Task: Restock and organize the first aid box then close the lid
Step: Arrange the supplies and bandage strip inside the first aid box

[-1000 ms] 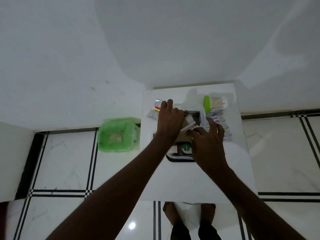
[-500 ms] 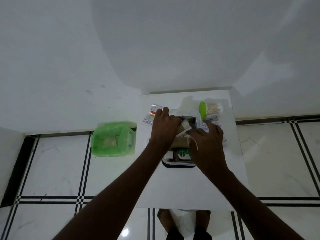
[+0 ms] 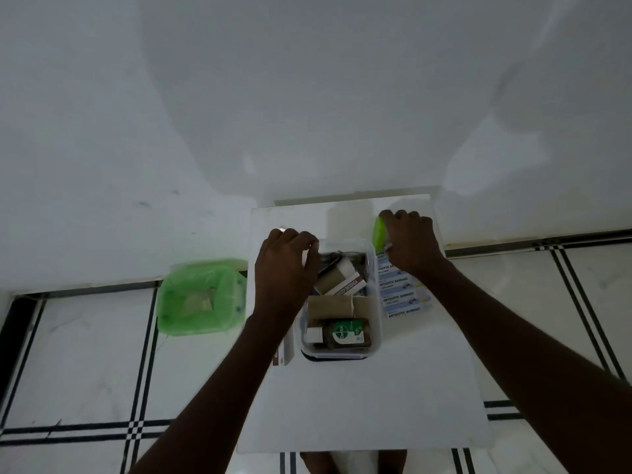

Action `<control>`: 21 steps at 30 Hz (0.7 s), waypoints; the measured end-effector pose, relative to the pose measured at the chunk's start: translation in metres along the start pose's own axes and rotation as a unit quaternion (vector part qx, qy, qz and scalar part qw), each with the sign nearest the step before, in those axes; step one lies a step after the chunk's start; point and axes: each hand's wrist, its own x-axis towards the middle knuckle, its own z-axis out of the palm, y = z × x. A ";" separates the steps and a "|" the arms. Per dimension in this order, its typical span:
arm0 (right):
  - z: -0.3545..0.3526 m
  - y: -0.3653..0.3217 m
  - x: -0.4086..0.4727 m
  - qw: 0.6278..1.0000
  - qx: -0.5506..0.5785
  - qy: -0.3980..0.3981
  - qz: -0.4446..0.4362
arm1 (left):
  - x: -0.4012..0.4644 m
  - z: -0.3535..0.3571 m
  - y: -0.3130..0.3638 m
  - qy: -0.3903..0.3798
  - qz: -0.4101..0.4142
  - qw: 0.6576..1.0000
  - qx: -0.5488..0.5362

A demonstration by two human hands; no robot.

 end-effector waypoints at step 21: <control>-0.032 -0.107 -0.076 0.979 0.168 -0.013 -0.117 | -0.097 -0.010 -0.056 -0.009 -0.221 0.974 -0.055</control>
